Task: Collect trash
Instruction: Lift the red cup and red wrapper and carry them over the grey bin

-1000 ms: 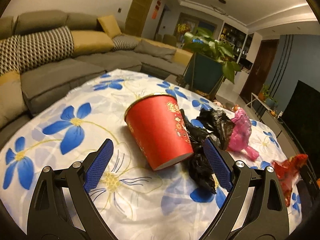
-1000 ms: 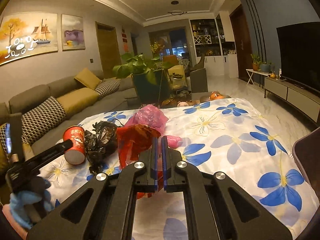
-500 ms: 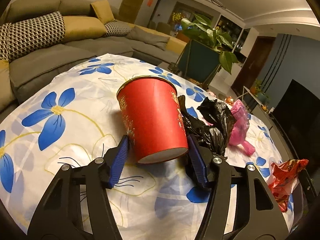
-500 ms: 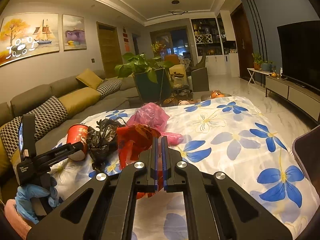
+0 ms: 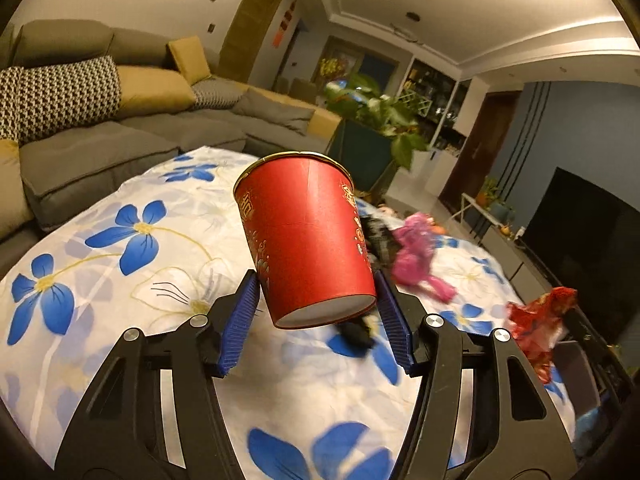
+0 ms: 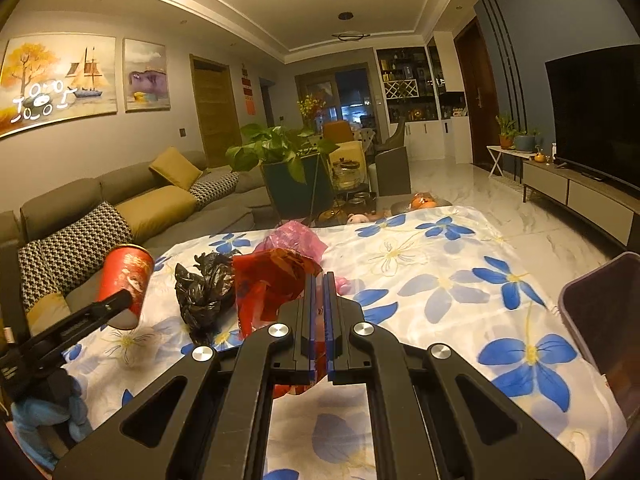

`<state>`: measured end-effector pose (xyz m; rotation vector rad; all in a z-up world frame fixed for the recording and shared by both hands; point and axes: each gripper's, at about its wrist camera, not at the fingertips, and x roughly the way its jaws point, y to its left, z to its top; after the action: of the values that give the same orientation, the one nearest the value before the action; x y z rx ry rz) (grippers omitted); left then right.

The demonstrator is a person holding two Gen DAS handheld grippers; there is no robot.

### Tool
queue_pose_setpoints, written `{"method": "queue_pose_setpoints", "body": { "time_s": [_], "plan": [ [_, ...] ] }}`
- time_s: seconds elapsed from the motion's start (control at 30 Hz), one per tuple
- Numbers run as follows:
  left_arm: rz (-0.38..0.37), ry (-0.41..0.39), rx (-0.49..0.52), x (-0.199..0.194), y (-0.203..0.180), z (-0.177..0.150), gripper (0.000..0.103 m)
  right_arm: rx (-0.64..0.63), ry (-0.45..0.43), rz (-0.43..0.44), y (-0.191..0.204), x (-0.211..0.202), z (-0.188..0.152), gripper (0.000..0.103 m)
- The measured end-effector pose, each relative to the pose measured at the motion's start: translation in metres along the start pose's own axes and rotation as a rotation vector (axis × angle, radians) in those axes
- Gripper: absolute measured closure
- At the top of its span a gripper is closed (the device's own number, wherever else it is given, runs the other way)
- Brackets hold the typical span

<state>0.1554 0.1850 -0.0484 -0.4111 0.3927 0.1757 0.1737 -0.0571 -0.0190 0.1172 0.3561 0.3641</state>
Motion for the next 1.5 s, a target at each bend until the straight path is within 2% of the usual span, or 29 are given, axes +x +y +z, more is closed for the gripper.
{"method": "queue_pose_setpoints", "body": {
  "time_s": [0.57,1.1,1.5],
  "plan": [
    [-0.176,0.007,0.139,-0.028,-0.094,-0.020,0.045,0.028,-0.060,-0.105,-0.044,-0.054,0.008,0.099],
    [-0.310,0.029,0.226,-0.024,-0.173,-0.043,0.045,0.062,-0.107,-0.208,-0.091,-0.090,0.010,0.099],
    [-0.377,0.049,0.272,-0.016,-0.212,-0.057,0.045,0.088,-0.132,-0.269,-0.114,-0.105,0.012,0.099]
  ]
}}
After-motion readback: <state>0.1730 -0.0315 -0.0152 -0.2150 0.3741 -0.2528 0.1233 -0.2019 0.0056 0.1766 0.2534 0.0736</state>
